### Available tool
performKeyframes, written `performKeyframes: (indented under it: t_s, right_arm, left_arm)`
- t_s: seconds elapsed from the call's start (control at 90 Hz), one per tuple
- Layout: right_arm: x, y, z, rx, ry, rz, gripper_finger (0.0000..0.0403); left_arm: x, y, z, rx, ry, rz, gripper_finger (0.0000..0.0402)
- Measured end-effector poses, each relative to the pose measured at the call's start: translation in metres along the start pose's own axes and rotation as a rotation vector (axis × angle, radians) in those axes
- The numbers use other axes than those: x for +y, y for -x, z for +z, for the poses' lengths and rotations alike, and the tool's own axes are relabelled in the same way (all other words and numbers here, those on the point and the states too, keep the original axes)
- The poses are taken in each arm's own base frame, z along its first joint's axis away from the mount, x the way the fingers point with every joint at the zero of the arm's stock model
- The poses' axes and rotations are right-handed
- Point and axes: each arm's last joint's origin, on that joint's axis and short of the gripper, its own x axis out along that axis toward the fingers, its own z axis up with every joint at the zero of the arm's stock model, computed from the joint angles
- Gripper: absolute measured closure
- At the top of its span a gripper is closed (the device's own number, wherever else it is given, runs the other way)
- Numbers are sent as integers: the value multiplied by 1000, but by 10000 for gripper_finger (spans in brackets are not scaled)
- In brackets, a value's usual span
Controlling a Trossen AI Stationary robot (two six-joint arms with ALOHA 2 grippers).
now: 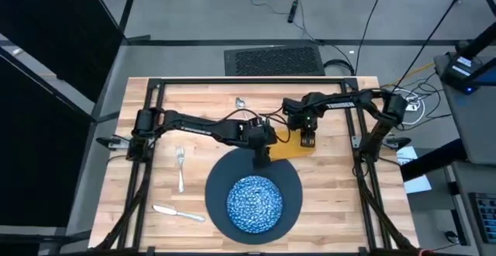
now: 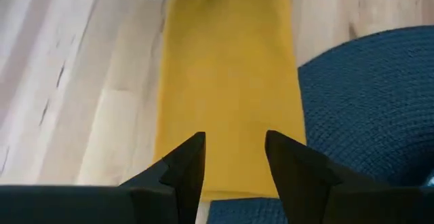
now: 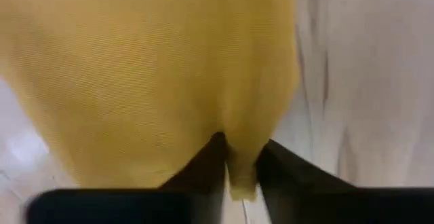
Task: Set table place
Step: Put the yellow table napkin on the blue table mat to the left of the blue plate
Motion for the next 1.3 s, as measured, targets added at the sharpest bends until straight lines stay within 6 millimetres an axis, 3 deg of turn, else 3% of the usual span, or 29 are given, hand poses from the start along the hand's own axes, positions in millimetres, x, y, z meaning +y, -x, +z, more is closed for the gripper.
performKeyframes:
  t_s: [0.289,0.489,0.611,0.867,1.178,1.3]
  right_arm:
    - [-2,29,7,-64,20,-63,398]
    - [-4,34,9,-66,25,-86,394]
    - [-8,35,12,-83,50,-162,370]
    - [-16,36,15,-120,50,-206,320]
    - [-17,39,21,-89,81,-474,217]
    - [-13,50,28,-112,56,-505,189]
  left_arm:
    - [-1,0,1,-8,0,-5,257]
    - [-7,-11,-3,6,-7,-15,257]
    - [-9,-21,-7,24,-11,-19,257]
    - [-9,-22,-6,15,-9,-19,257]
    - [-9,-23,-5,0,-6,-20,257]
    - [-9,-23,-5,1,-7,-20,257]
